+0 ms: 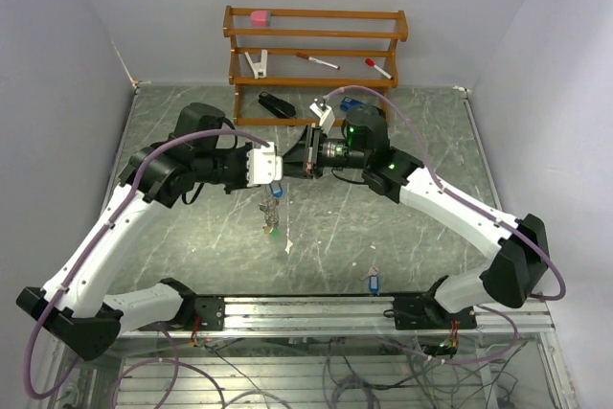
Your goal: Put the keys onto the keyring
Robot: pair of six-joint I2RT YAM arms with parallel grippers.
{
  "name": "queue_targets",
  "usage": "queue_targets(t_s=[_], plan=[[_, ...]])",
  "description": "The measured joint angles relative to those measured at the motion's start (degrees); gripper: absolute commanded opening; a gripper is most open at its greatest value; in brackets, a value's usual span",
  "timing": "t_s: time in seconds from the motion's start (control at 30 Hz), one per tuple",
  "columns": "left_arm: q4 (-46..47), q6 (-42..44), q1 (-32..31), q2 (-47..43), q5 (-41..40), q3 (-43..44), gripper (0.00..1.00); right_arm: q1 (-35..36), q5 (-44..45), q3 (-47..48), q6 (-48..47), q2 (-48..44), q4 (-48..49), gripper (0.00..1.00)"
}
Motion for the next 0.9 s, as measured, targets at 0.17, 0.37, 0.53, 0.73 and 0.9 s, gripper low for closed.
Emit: queue_targets(t_s=[0.17, 0.37, 0.53, 0.73, 0.9], plan=[[-4.13, 2.49, -2.45, 1.38, -7.06, 2.82, 0.07, 1.03, 1.53, 0.22, 1.84, 1.79, 2.03, 0.0], [-7.32, 3.98, -4.37, 2.99, -14.08, 5.57, 0.21, 1.38, 2.73, 0.98, 2.34, 3.41, 3.37, 0.0], [-4.79, 2.58, -4.74, 1.53, -15.21, 4.83, 0.35, 1.62, 2.69, 1.51, 2.08, 3.56, 3.45, 0.0], [-1.6, 0.26, -5.11, -0.57, -14.88, 3.82, 0.4, 1.64, 2.47, 1.51, 1.95, 3.41, 4.02, 0.0], [2.4, -2.12, -4.26, -2.89, -13.99, 1.18, 0.41, 1.2, 1.7, 1.51, 1.66, 2.93, 4.02, 0.0]])
